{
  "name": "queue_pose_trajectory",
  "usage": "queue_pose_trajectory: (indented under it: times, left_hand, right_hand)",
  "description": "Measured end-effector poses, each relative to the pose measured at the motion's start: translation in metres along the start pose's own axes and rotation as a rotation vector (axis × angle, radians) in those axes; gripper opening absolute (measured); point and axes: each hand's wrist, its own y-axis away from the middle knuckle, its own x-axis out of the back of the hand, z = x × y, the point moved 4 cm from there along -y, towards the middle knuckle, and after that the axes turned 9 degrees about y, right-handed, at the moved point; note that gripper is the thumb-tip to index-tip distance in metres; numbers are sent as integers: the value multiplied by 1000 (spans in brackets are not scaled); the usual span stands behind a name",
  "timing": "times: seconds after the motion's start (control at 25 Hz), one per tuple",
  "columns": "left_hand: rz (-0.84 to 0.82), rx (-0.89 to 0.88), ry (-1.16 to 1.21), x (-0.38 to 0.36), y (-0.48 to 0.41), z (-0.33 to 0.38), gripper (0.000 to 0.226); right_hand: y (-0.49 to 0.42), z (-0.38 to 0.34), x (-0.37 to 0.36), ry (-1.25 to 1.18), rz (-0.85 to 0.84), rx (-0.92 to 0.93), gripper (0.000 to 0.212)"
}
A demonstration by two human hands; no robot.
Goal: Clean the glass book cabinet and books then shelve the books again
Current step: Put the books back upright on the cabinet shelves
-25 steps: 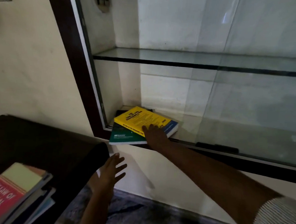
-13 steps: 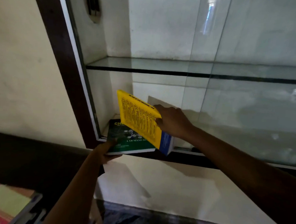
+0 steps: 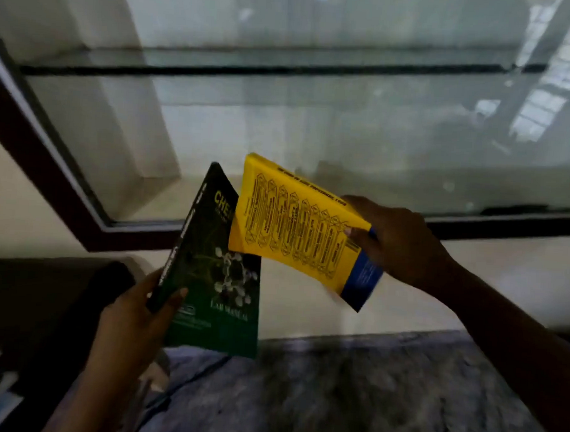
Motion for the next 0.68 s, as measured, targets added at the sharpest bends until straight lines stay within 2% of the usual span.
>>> queue_pose_trajectory:
  times: [0.16,0.28,0.36,0.52,0.68]
  left_hand:
    - [-198,-88,-73,-85,33,43,34]
    - [-248,-180,-23,-180,62,92,33]
    - [-261,-237,20,-240,81,131,34]
    - [-242,-459,63,-340,108,213,35]
    - [-206,-591,268,-403,128,296,36]
  right_hand:
    - [97,92,19,32,11,-191,66]
    - [177,183,46,3,48,-408,62]
    - [221,244,69,-45,145,-576,48]
    - [279,333,122,-35,352,-783,53]
    - [293,402,180,-22,635,-783,44]
